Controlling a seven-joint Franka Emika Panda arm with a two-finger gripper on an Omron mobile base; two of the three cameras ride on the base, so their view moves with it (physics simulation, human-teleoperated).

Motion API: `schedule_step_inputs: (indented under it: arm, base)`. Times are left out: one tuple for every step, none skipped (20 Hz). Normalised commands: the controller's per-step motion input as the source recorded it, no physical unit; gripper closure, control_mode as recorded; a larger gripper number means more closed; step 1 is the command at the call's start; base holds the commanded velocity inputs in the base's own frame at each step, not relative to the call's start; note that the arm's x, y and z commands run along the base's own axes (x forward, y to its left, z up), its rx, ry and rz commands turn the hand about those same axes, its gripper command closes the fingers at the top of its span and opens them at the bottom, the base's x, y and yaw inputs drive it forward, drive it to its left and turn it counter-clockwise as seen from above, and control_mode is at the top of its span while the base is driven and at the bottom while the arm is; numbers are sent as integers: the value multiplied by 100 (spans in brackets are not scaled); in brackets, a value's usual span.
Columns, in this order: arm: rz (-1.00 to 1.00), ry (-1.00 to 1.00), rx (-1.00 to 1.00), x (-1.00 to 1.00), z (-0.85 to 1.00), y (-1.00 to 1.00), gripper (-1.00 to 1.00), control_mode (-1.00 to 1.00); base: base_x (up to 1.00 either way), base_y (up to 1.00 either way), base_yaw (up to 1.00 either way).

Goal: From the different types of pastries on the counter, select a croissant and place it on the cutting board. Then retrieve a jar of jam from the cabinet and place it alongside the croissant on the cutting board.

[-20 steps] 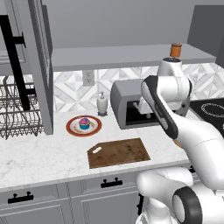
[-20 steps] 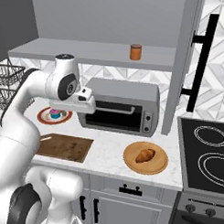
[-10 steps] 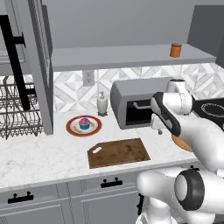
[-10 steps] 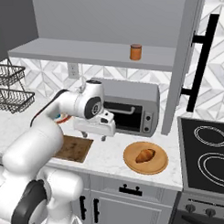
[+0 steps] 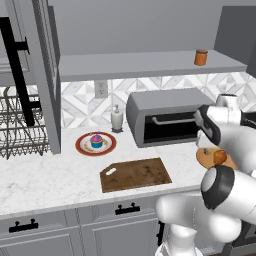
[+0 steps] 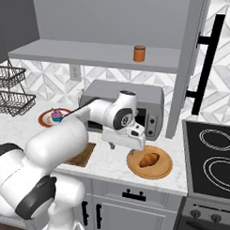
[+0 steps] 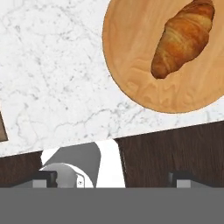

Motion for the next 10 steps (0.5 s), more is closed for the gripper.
schedule_step_inputs:
  arm:
    - [-8, 0, 4, 0, 0, -100, -100, -100]
    - [-8, 2, 2, 0, 0, -91, -100, -100]
    - [-6, 1, 1, 0, 0, -91, -100, -100]
    - [-3, 0, 0, 0, 0, -79, -100, -100]
    - [0, 0, 0, 0, 0, -31, -100, -100]
    - [1, -2, 1, 0, 0, 0, -100, -100]
    - [0, 0, 0, 0, 0, 0, -100, -100]
    - [0, 0, 0, 0, 0, 0, -100, -100]
    - [0, 0, 0, 0, -2, -1, -100, -100]
    - [0, 0, 0, 0, -9, -10, -100, -100]
  base:
    - [0, 0, 0]
    - [0, 0, 0]
    - [0, 0, 0]
    - [0, 0, 0]
    - [0, 0, 0]
    - [0, 0, 0]
    - [0, 0, 0]
    - [0, 0, 0]
    - [0, 0, 0]
    - [0, 0, 0]
